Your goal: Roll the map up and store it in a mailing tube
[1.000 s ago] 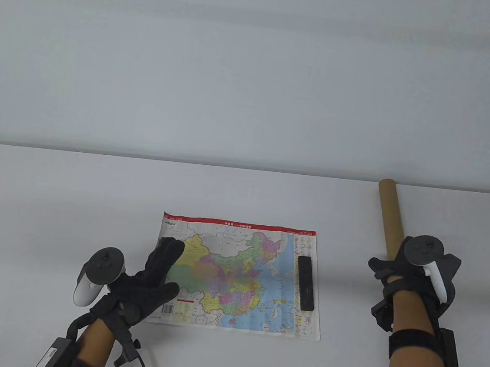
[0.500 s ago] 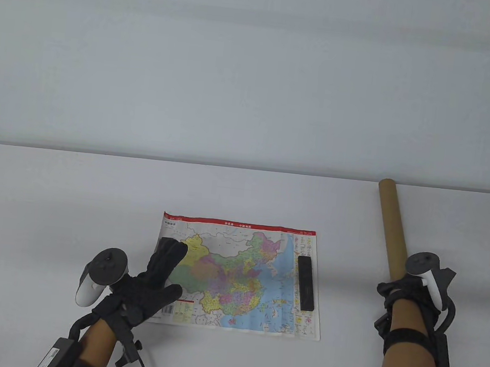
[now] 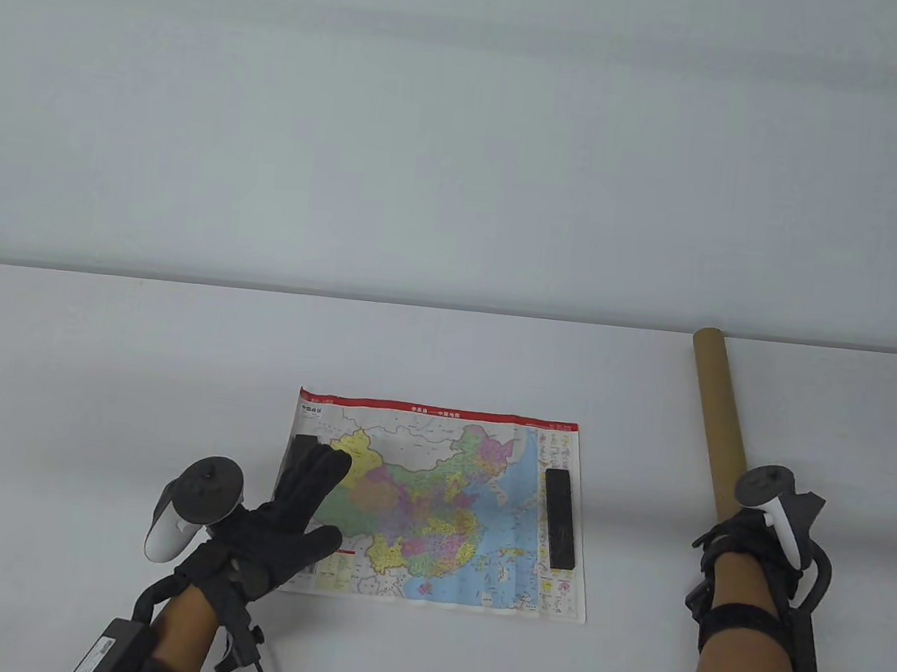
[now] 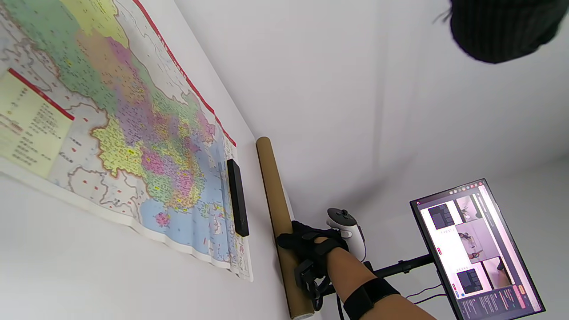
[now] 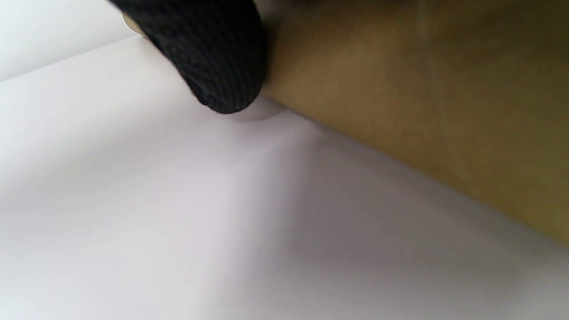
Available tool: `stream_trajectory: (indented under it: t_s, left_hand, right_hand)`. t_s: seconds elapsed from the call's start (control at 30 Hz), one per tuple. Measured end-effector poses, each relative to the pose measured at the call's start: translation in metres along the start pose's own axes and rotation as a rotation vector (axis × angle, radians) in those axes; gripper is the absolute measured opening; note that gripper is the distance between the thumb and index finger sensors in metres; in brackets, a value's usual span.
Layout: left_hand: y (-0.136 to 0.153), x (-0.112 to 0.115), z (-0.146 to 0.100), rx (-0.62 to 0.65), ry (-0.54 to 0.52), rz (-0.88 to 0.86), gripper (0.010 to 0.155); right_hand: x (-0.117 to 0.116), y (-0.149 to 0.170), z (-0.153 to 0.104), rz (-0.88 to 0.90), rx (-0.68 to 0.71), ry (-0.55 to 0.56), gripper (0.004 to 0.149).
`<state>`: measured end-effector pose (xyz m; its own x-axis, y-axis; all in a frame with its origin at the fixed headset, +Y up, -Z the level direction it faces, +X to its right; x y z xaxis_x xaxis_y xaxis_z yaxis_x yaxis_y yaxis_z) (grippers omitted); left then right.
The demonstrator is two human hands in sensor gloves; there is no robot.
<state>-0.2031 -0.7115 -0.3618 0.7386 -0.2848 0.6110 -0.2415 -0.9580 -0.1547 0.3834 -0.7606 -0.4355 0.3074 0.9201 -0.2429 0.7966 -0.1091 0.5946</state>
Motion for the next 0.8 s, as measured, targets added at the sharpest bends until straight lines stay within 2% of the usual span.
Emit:
stream_trajectory:
  t_s: [0.1,0.23,0.37,0.5,0.6,0.7,0.8]
  left_hand:
    - [-0.001,-0.001,0.000,0.004,-0.007,0.001,0.092]
    - [-0.007,-0.004,0.002,0.019,-0.032,-0.011,0.092]
    - [-0.018,-0.009,0.005,0.029,-0.068,-0.024,0.091]
    - [-0.029,-0.020,0.003,0.035,-0.129,-0.045,0.087]
    - [-0.030,-0.028,-0.001,0.054,-0.184,-0.068,0.082]
    - [-0.024,-0.035,-0.004,0.101,-0.293,-0.116,0.074]
    - [-0.017,-0.037,-0.006,0.097,-0.273,-0.145,0.067]
  right_hand:
    - [0.004,-0.002,-0.004,0.039,0.024,0.003,0.089]
    - [0.026,-0.014,-0.019,0.116,0.119,0.061,0.091]
    - [0.059,-0.036,-0.050,0.244,0.311,0.170,0.096]
    - [0.077,-0.056,-0.088,0.306,0.501,0.259,0.099]
    - [0.079,-0.065,-0.114,0.338,0.617,0.341,0.091]
    - [0.075,-0.073,-0.139,0.366,0.732,0.448,0.082]
    - [0.064,-0.079,-0.158,0.331,0.825,0.517,0.078]
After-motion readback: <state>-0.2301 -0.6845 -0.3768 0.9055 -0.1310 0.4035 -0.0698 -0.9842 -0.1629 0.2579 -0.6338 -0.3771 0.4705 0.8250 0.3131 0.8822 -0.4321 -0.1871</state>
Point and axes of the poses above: the tracker on the back of each hand, its own y axis roughly to the little-finger side, its own z axis roughly from the wrist to the fingertips, x = y × z, the point moved 3 cm from there along z, roughly from the wrist to the fingertips, and after that the axes turned 6 degrees about -z, right-handed, at the moved point
